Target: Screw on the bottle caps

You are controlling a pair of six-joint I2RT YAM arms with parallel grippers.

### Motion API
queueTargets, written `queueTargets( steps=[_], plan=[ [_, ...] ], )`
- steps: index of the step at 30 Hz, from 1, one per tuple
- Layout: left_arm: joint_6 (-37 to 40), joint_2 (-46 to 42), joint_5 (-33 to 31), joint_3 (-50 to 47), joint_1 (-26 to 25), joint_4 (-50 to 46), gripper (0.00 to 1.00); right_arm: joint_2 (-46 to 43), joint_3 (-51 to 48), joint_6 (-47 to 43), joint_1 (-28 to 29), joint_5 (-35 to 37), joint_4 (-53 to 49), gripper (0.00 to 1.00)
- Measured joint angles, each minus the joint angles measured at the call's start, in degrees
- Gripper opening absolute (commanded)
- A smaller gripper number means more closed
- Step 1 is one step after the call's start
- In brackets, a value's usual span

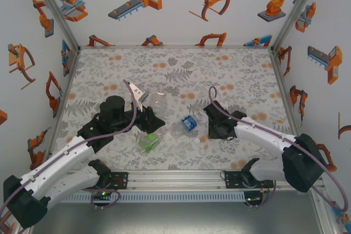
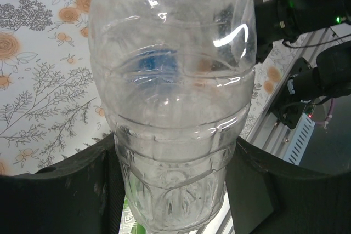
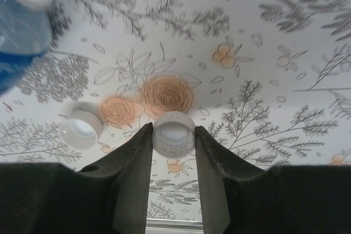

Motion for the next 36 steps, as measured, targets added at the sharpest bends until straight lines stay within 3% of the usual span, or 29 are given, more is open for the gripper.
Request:
queueTargets(
  steps=[7,15,24,36],
  plan=[
    [0.1,1.2,-0.8,0.6,0.0,0.0,0.08,6.6,6.7,-6.5,-8.1,-2.4,-0.1,0.33],
    [0.1,4.2,-1.2,1.0,0.0,0.0,0.08,14.0,9.1,-11.5,-11.9,-4.7,1.0,0.33],
    [0.1,5.2,-0.9,1.4,0.0,0.0,0.08,12.5,4.3,-12.4,-15.9,-7.7,4.2,0.37],
    [0.1,6.3,-1.0,1.7,0.0,0.3,0.09,10.9,4.0,-13.1,-16.2,-8.7,3.3,0.46]
  ],
)
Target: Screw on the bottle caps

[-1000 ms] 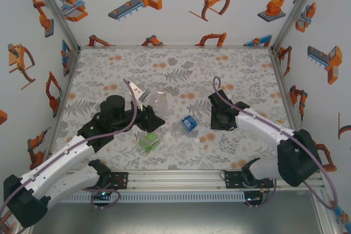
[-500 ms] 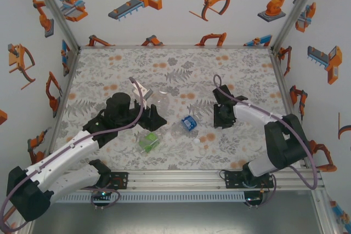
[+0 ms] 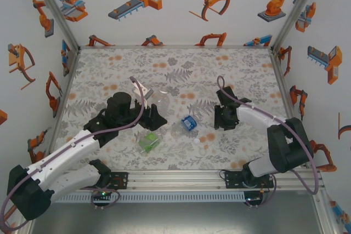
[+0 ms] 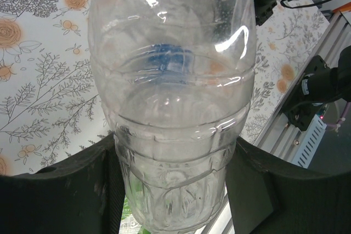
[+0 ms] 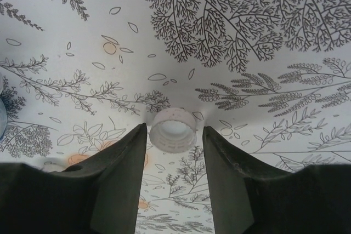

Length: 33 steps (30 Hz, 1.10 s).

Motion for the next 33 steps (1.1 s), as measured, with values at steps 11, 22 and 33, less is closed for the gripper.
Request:
queueTargets(
  steps=[11,22,33],
  plan=[
    [0.0,0.5,-0.1,0.7,0.0,0.0,0.09,-2.9,0.3,0.0,0.0,-1.0,-1.5,0.45],
    [0.0,0.5,-0.2,0.8,0.0,0.0,0.09,-2.5,0.4,0.0,0.0,-1.8,-1.4,0.45],
    [0.0,0.5,-0.6,0.8,0.0,0.0,0.09,-1.9,0.4,0.0,0.0,-1.9,-0.8,0.45]
  ],
)
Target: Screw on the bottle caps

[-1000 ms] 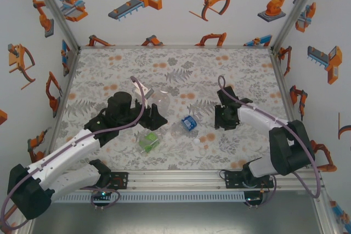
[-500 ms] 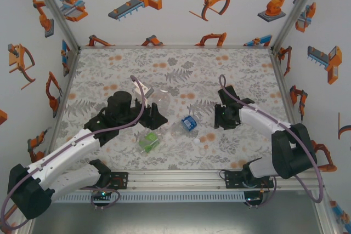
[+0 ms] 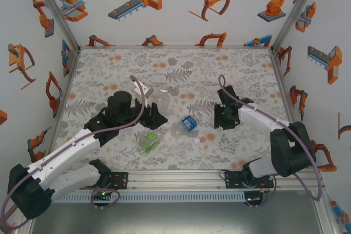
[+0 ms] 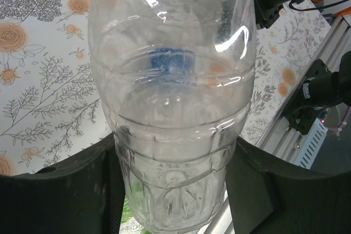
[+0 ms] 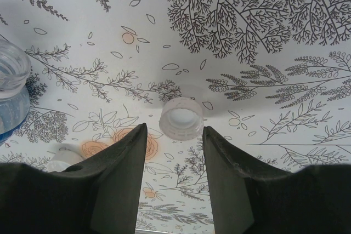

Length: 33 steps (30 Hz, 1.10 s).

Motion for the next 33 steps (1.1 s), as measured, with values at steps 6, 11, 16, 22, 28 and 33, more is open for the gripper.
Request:
queueTargets(
  steps=[6,11,16,22,28,33],
  plan=[
    [0.0,0.0,-0.2,0.0,0.0,0.0,0.09,0.0,0.3,0.0,0.0,0.0,-0.2,0.45],
    [0.0,0.0,-0.2,0.0,0.0,0.0,0.09,0.0,1.0,0.0,0.0,0.0,-0.2,0.45],
    [0.0,0.0,-0.2,0.0,0.0,0.0,0.09,0.2,1.2,0.0,0.0,0.0,-0.2,0.45],
    [0.0,0.1,-0.4,0.0,0.0,0.0,0.1,1.5,1.2,0.0,0.0,0.0,-0.2,0.45],
    [0.0,0.1,-0.4,0.0,0.0,0.0,0.1,1.9,1.2,0.0,0.0,0.0,-0.1,0.45],
    [0.0,0.3,-0.4,0.0,0.0,0.0,0.1,2.4,1.2,0.0,0.0,0.0,0.3,0.43]
  ],
)
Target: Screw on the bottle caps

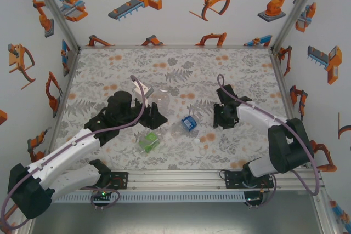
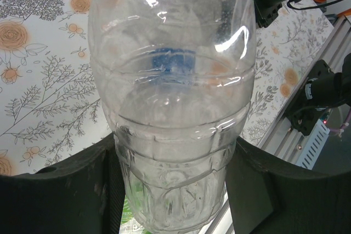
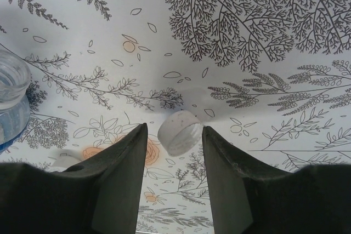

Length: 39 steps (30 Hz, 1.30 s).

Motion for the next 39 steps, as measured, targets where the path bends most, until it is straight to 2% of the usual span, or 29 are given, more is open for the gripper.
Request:
queueTargets(
  steps=[7,14,19,23,31,33,39],
  plan=[
    [0.0,0.1,0.0,0.0,0.0,0.0,0.1,1.2,-0.6,0.1,0.0,0.0,1.4,0.35],
    [0.0,1.3,0.0,0.0,0.0,0.0,0.1,1.4,-1.6,1.3,0.0,-1.1,2.6,0.22],
    [-0.2,2.8,0.0,0.0,0.0,0.5,0.1,1.2,-2.0,2.0,-0.4,-5.1,5.1,0.21],
    [-0.5,3.5,0.0,0.0,0.0,0.6,0.1,1.2,-3.5,3.2,-2.4,-12.2,10.1,0.22],
    [-2.2,3.5,0.0,0.0,0.0,1.2,0.1,-0.9,-10.1,6.2,-10.1,-23.1,18.2,0.37],
    [-2.4,3.5,-0.2,0.0,0.0,1.2,0.1,-2.6,-11.7,7.1,-12.4,-24.2,18.6,0.44],
    [-2.8,3.4,-1.4,0.0,0.0,0.8,0.1,-6.5,-13.0,7.2,-13.8,-20.6,16.2,0.44]
  ],
)
